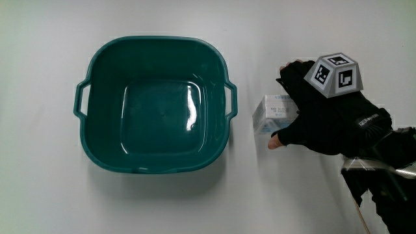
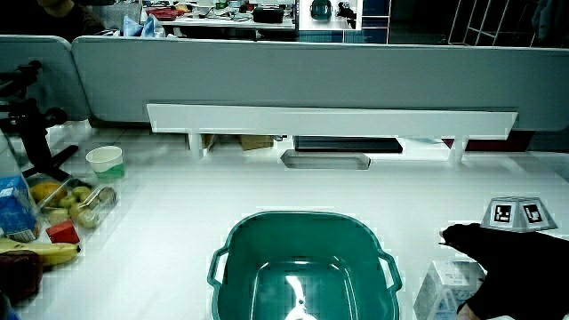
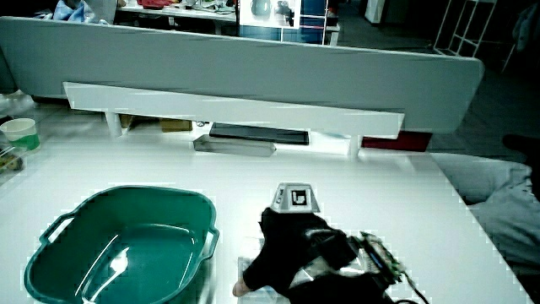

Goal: Pick milk from desk

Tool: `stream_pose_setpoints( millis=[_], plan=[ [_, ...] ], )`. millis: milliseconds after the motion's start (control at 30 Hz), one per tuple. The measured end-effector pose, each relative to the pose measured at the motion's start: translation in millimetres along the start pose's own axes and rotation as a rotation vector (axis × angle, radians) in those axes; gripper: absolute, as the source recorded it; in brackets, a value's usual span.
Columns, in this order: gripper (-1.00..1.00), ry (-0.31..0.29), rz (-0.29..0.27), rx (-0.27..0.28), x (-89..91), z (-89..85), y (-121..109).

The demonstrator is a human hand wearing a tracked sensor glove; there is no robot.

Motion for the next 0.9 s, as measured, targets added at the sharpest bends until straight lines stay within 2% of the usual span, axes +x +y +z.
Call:
stream_pose_setpoints(
  millis=[67,333,500,700,900],
  plan=[
    [0.15,-0.012,-0.005,0.010,1.0,-0.5,1.1],
    [0.34,0.018,0.036,0.055,0.8,4.3,-3.1],
    [0.46,0.012,0.032,0.073,3.2,4.7,-2.2],
    [0.61,0.041,0.040,0.070,6.2,5.3,-0.4],
    [0.76,0.015,0.037,0.077,4.1,7.1,-0.5]
  ],
)
